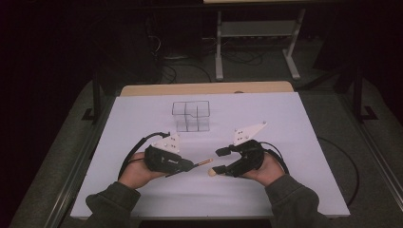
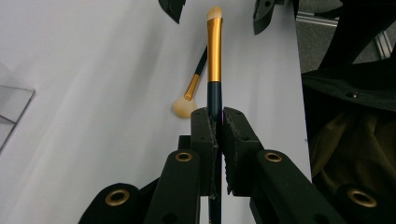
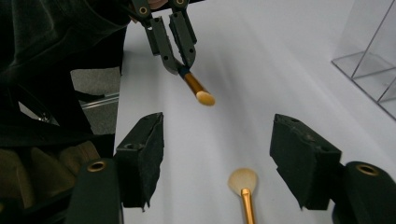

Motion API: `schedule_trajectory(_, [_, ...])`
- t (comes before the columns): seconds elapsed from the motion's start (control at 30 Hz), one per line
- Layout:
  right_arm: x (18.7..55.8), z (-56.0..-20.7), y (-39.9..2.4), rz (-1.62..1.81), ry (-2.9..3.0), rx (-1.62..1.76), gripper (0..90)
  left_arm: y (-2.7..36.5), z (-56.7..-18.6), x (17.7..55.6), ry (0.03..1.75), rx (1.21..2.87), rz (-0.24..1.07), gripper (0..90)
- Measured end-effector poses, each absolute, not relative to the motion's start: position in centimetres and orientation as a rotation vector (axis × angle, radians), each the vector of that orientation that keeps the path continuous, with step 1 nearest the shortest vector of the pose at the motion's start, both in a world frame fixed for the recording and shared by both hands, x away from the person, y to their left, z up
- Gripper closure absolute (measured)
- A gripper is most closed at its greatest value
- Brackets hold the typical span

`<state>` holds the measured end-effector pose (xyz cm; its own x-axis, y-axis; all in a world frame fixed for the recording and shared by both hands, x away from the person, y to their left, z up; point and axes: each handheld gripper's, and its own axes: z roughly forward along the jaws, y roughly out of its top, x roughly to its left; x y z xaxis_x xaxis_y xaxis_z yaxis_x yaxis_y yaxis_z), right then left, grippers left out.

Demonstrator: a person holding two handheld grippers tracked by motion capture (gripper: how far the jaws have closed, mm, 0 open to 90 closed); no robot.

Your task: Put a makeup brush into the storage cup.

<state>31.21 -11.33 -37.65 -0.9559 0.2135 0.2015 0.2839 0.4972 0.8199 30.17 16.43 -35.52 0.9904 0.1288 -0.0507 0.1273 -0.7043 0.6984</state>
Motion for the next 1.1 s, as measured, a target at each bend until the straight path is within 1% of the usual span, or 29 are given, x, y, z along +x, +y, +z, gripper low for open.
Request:
schedule_trajectory(0.2, [31.3, -37.8, -11.1, -1.469, -2.642, -0.414, 39.2, 15.8, -35.7, 30.1, 0.162, 2.368, -0.004, 83.5])
schedule_trajectory(0.33, [31.3, -37.8, -10.9, -1.462, -2.644, -0.384, 43.5, 15.5, -35.7, 30.2, 0.159, 2.371, -0.009, 83.5])
schedule_trajectory(1.0, [31.5, -38.1, -10.7, -1.457, -2.593, -0.277, 79.4, 14.3, -36.0, 30.0, 0.105, 2.393, -0.022, 83.5])
schedule_trajectory(1.1, [31.6, -38.2, -10.8, -1.458, -2.568, -0.277, 81.3, 14.2, -36.0, 30.0, 0.098, 2.4, -0.026, 83.5])
